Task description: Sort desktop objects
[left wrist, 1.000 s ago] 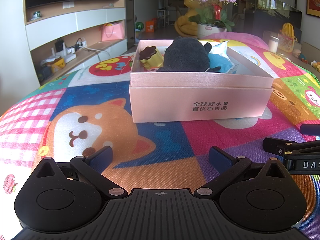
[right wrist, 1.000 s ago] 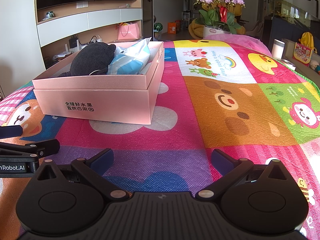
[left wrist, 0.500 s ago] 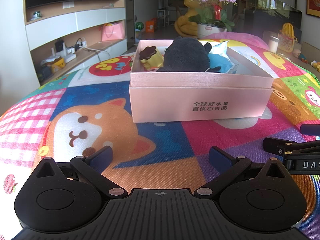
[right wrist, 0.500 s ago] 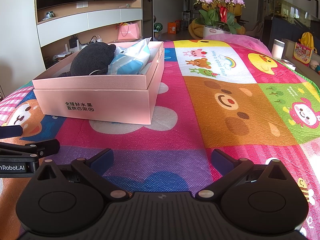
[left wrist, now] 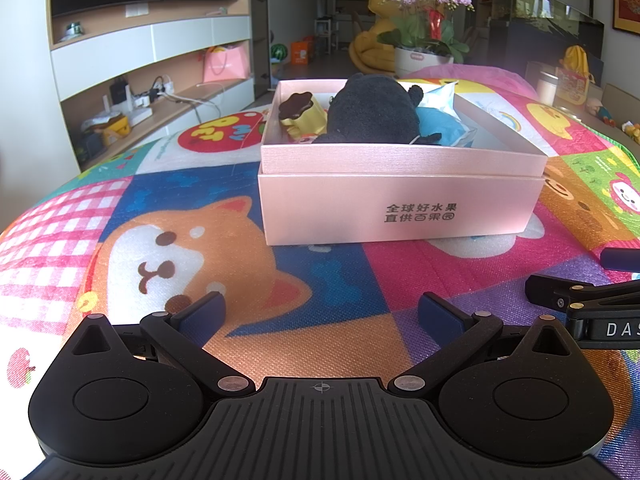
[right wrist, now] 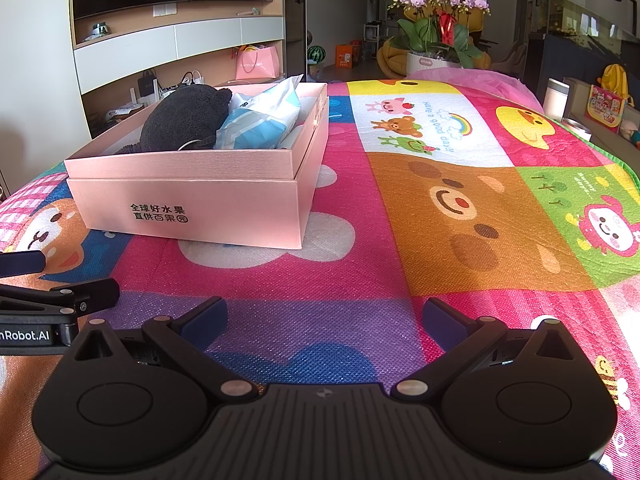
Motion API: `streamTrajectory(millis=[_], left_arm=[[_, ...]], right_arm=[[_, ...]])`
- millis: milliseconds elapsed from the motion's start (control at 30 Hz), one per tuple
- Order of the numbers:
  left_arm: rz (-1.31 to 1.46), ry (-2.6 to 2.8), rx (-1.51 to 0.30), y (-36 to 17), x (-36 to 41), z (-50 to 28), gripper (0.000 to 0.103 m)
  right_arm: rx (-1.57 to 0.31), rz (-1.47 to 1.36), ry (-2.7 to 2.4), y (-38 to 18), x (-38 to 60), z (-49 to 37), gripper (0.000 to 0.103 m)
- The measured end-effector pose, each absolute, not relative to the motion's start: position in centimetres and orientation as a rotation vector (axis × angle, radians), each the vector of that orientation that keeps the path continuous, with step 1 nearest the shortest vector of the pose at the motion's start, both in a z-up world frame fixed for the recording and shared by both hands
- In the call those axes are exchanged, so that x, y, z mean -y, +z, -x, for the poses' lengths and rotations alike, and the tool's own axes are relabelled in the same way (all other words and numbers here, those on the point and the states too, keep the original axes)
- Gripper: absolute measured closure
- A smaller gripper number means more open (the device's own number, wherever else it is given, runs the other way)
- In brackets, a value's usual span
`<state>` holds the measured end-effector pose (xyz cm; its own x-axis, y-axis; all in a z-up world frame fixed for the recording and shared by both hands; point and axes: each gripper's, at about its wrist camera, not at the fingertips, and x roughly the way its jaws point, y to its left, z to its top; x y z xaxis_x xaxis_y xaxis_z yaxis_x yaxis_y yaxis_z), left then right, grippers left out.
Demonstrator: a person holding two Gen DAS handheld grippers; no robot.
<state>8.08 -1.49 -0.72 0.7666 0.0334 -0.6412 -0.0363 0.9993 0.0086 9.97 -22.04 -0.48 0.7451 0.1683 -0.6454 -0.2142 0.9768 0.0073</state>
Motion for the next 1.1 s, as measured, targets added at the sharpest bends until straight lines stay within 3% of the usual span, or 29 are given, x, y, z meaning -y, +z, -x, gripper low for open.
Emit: streamTrajectory(millis=[1100], left_arm=[[0.019, 0.024, -0.732, -0.45, 0.65, -7.96, 0.0]], right_arm=[[-0.7, 0.069, 0.209, -0.49, 22.08, -9.97, 0.0]])
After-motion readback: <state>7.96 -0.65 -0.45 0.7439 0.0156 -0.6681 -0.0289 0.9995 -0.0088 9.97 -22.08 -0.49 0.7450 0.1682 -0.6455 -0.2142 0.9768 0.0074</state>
